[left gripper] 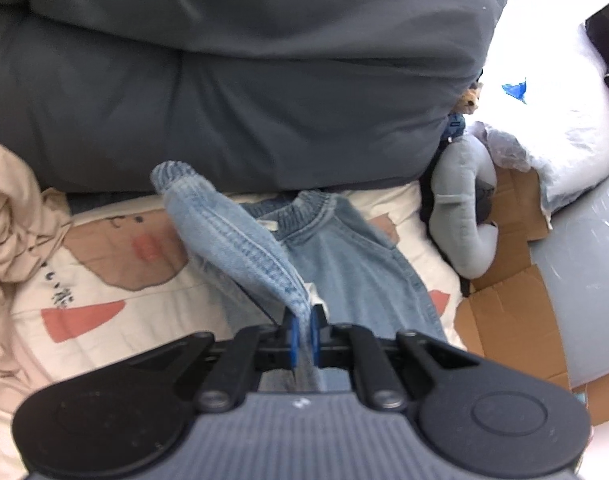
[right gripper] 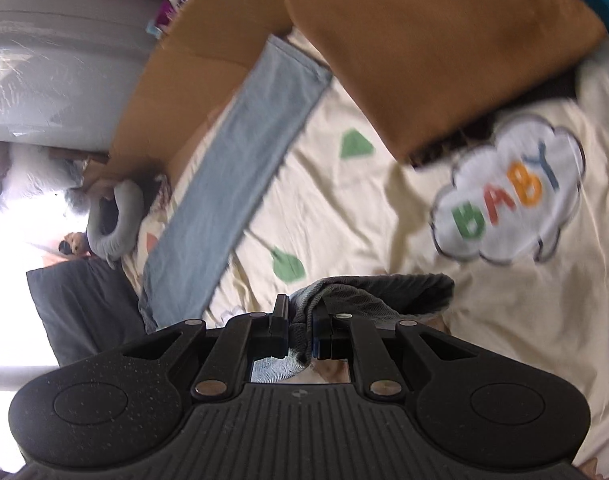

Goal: Fold clothes
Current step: 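Lift the jeans with both grippers, folding the waistband toward the hem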

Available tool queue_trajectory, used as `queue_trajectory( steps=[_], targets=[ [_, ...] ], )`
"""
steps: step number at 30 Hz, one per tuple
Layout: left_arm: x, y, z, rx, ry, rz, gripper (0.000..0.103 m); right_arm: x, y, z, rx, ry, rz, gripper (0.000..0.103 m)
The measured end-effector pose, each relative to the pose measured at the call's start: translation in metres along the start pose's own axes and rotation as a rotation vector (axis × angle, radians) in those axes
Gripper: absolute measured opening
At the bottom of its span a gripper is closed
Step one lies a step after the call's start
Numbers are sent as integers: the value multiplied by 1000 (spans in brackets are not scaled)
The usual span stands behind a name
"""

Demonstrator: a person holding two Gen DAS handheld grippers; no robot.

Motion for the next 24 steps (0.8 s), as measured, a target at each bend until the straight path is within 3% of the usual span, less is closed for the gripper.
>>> queue_trajectory(
  steps=[11,24],
  targets=[
    [-35,-19,-20,4,32,-7,6,58,-63,16,-109,-7,24,9],
    [-71,-28,-99,13,18,-57,6,80,-171,-76,-136,12,-4,9]
  ],
)
Point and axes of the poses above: each gripper's, at about its wrist camera, not at the fingertips, and z roughly against the way its jaws point, x to its left, y to its underside, the point moved 3 cm from there along -z, roughly the way its jaws point, and after that the axes turned 11 degrees about y, right-handed, at the moved point
